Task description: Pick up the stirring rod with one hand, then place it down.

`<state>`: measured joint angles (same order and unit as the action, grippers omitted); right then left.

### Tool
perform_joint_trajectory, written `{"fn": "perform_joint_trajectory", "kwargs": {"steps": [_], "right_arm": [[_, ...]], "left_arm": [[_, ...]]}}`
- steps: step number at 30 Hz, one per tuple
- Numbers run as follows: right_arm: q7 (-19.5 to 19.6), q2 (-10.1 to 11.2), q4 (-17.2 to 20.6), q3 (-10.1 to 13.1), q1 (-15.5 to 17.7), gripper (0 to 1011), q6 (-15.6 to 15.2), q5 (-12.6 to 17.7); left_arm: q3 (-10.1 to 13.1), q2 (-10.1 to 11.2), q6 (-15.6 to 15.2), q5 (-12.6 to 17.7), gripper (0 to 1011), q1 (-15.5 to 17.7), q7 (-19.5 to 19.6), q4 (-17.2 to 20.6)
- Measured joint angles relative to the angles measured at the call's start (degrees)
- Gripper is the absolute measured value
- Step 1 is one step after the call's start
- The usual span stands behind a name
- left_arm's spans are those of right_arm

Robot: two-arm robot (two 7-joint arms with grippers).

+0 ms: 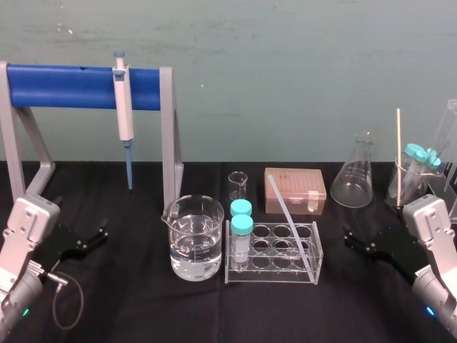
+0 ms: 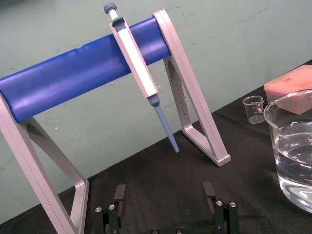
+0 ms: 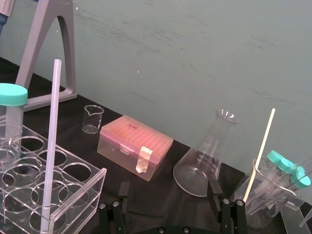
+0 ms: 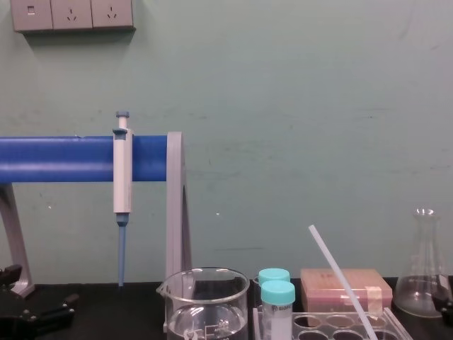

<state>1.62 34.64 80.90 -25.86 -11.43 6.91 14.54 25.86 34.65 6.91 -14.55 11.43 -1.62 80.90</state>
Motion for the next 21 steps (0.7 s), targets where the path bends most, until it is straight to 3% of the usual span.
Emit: {"fn": "perform_joint_trajectory", "kwargs": {"steps": [21], "right_arm": [[0.0, 0.0, 0.0, 0.0, 0.0, 1003, 0.0, 0.0]], "left_arm": [[0.0, 0.0, 0.0, 0.0, 1000, 0.0, 0.0, 0.0]]}}
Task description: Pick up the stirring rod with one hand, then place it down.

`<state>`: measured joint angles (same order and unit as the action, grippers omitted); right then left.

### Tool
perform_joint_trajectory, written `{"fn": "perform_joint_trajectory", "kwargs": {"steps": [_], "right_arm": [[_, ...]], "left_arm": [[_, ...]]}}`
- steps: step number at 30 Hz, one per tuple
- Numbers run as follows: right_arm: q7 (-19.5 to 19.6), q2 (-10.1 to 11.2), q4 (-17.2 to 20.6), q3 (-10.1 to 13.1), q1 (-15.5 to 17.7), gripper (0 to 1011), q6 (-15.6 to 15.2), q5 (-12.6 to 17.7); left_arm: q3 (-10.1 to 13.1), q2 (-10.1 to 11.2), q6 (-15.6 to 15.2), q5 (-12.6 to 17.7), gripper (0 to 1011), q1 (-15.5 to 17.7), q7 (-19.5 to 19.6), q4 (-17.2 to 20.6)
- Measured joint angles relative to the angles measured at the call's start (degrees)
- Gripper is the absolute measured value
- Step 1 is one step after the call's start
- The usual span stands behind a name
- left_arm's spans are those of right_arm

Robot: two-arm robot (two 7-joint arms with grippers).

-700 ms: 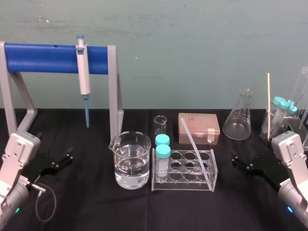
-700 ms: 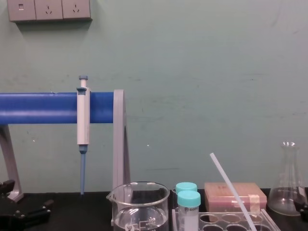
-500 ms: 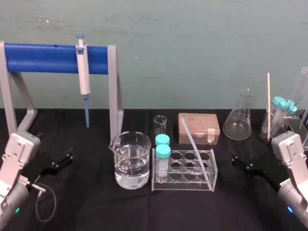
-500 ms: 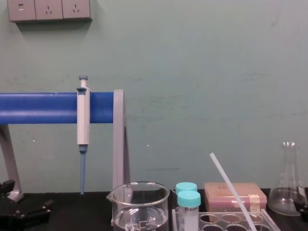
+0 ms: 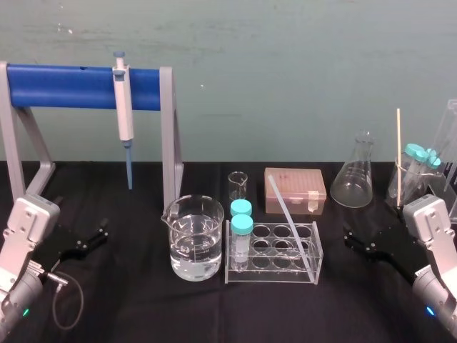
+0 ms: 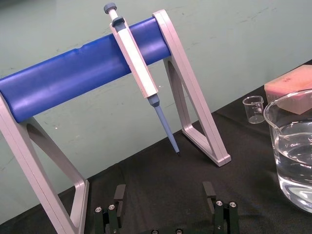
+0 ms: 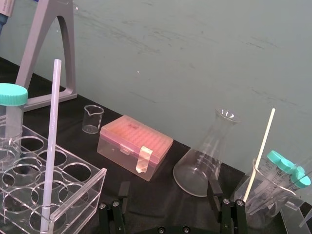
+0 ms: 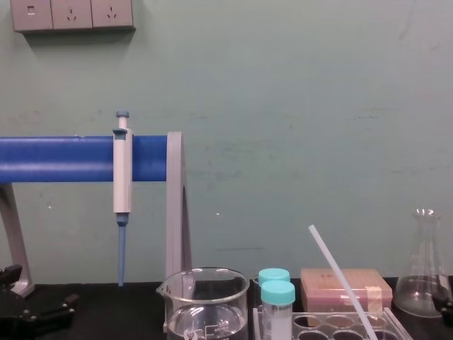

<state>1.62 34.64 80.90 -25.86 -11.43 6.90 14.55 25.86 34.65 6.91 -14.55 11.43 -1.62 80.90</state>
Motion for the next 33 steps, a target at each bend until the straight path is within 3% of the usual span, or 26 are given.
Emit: {"fn": "perform_joint_trajectory", "kwargs": {"steps": [33], "right_arm": [[0.0, 0.0, 0.0, 0.0, 0.0, 1003, 0.0, 0.0]], "left_arm": [[0.0, 0.0, 0.0, 0.0, 1000, 0.0, 0.0, 0.0]]}}
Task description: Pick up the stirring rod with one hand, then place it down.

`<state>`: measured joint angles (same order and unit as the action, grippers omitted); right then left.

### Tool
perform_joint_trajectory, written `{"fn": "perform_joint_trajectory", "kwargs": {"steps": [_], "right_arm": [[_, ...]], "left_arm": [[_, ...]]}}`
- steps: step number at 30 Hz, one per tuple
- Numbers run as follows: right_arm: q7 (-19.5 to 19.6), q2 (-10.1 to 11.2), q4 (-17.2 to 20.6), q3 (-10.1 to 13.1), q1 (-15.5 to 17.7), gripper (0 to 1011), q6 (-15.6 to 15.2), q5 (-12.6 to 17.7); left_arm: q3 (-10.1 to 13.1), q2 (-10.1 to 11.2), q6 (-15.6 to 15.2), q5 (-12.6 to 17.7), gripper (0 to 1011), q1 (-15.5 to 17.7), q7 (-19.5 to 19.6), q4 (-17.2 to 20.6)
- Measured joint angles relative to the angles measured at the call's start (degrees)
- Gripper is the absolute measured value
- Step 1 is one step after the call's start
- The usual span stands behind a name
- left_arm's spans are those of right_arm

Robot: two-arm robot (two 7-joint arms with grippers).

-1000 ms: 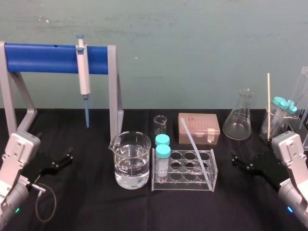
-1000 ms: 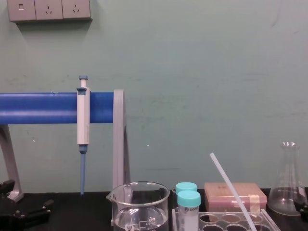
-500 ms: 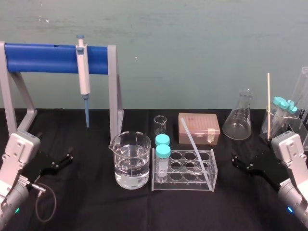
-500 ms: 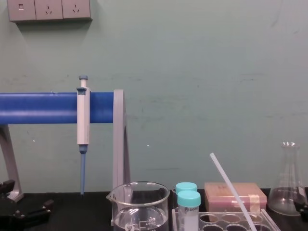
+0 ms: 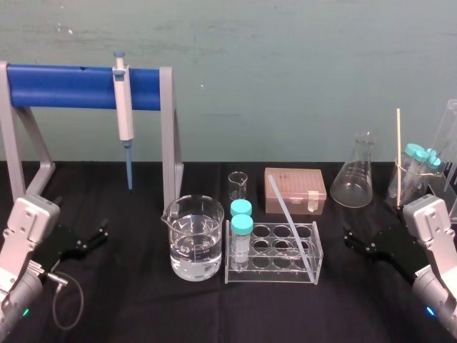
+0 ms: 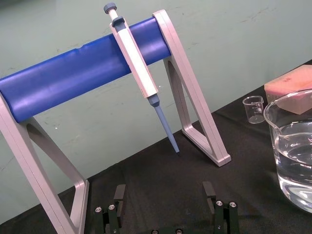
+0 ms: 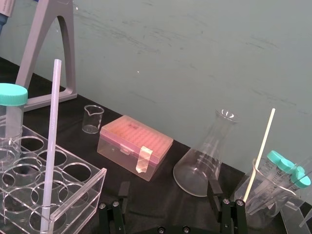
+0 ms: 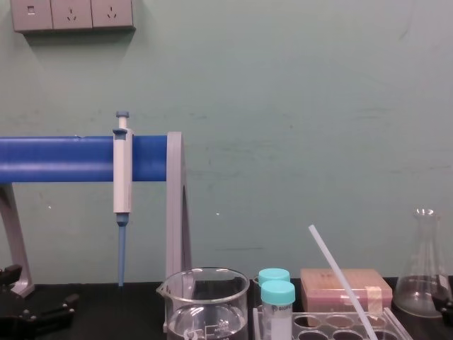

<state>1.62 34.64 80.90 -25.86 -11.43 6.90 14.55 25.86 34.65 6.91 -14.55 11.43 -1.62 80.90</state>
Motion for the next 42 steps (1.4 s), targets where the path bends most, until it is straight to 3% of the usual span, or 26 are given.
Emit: {"fn": "perform_joint_trajectory", "kwargs": {"steps": [27, 31, 42], "right_arm": [[-0.01, 0.0, 0.0, 0.01, 0.0, 1003, 0.0, 0.0], [-1.06, 0.01, 0.17, 0.57, 0.33, 1003, 1.28, 0.2], [-9.78, -0.3, 1.81, 2.35, 0.74, 1003, 8.14, 3.95]], "left_arm": [[0.0, 0.0, 0.0, 0.0, 1000, 0.0, 0.0, 0.0], [0.0, 0.0, 0.0, 0.0, 1000, 0.0, 0.0, 0.0], [0.0, 0.0, 0.0, 0.0, 1000, 0.0, 0.0, 0.0]]}}
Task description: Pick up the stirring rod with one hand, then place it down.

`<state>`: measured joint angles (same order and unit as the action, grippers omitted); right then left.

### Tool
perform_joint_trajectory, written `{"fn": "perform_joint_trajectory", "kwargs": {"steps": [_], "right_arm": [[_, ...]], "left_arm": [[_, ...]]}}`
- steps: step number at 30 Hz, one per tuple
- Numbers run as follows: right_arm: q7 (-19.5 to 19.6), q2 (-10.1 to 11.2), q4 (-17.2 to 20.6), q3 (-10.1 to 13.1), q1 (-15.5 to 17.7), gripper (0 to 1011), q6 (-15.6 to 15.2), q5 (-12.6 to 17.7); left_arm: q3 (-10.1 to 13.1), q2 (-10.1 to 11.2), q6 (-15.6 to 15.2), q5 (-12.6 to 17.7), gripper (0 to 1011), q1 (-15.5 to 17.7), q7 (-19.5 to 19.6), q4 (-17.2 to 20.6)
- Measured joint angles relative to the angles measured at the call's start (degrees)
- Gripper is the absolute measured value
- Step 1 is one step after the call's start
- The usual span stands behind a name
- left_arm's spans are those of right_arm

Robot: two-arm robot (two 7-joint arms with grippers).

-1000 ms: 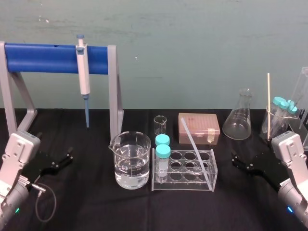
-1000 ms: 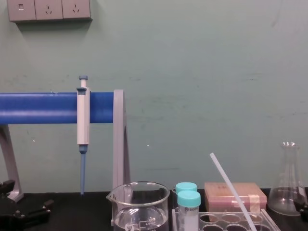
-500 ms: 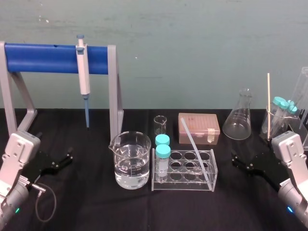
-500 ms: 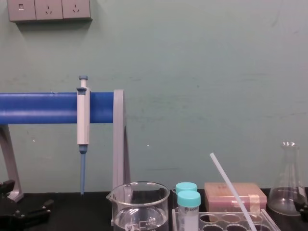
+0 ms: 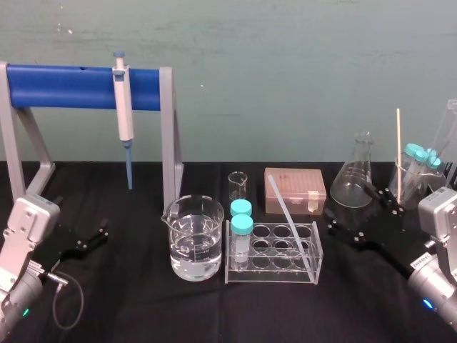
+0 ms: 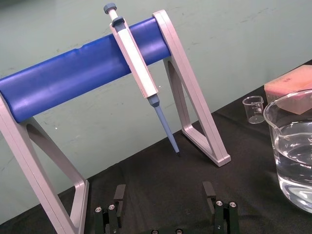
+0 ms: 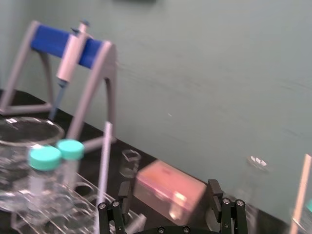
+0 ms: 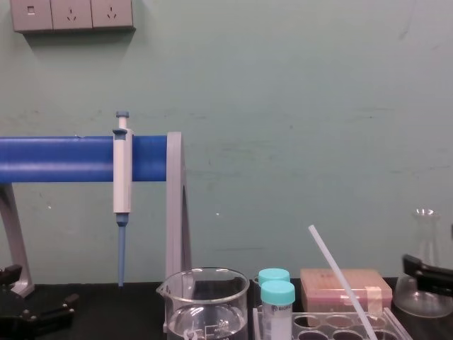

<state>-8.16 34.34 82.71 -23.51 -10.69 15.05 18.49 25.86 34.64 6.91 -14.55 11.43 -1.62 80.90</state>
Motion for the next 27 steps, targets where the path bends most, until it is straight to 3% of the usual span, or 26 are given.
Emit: {"fn": "perform_joint_trajectory", "kwargs": {"steps": [6, 14, 20, 27], "right_arm": [[-6.36, -1.61, -1.84, -0.39, -2.29, 1003, 1.23, 2.93], [-17.28, -5.5, -7.88, -0.37, -7.52, 1003, 0.77, 10.39], [-23.88, -8.19, -13.13, -0.84, -11.83, 1003, -0.8, 13.27], [-28.53, -10.33, -17.87, -1.17, -15.22, 1003, -2.77, 14.75]], "left_arm": [[0.0, 0.0, 0.0, 0.0, 1000, 0.0, 0.0, 0.0], [0.0, 0.0, 0.0, 0.0, 1000, 0.0, 0.0, 0.0], [0.0, 0.0, 0.0, 0.0, 1000, 0.0, 0.0, 0.0], [0.0, 0.0, 0.0, 0.0, 1000, 0.0, 0.0, 0.0]]}}
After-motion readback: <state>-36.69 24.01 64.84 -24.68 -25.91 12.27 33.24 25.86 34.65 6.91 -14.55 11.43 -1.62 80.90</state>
